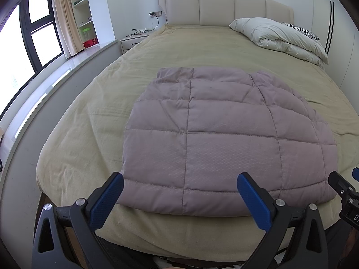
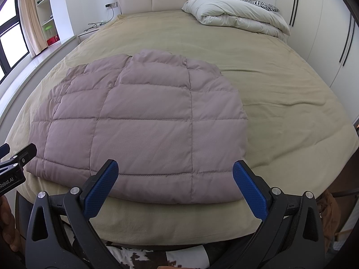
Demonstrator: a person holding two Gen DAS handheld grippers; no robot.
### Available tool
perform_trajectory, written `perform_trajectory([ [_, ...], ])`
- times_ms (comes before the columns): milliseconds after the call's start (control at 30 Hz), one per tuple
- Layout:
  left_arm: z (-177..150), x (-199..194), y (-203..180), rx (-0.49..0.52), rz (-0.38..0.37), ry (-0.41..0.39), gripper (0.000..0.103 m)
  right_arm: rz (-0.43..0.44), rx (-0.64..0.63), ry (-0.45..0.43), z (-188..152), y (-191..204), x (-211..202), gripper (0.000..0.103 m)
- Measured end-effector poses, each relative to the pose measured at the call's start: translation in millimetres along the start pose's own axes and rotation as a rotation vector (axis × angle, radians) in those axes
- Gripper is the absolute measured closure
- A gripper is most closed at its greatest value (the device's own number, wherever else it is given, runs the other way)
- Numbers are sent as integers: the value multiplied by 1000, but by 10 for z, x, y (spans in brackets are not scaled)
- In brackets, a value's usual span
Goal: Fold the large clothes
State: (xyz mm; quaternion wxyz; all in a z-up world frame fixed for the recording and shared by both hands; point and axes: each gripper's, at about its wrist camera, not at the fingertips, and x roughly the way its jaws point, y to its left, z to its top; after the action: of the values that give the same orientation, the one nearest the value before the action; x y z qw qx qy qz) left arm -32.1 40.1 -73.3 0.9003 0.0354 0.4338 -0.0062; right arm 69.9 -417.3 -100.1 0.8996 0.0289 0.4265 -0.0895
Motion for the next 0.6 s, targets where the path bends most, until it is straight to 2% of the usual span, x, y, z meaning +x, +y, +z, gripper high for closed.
perform_trajectory([
  [600,-15,3,6,-1,-3,4,0,5,-2,7,-3,-3,26,0],
])
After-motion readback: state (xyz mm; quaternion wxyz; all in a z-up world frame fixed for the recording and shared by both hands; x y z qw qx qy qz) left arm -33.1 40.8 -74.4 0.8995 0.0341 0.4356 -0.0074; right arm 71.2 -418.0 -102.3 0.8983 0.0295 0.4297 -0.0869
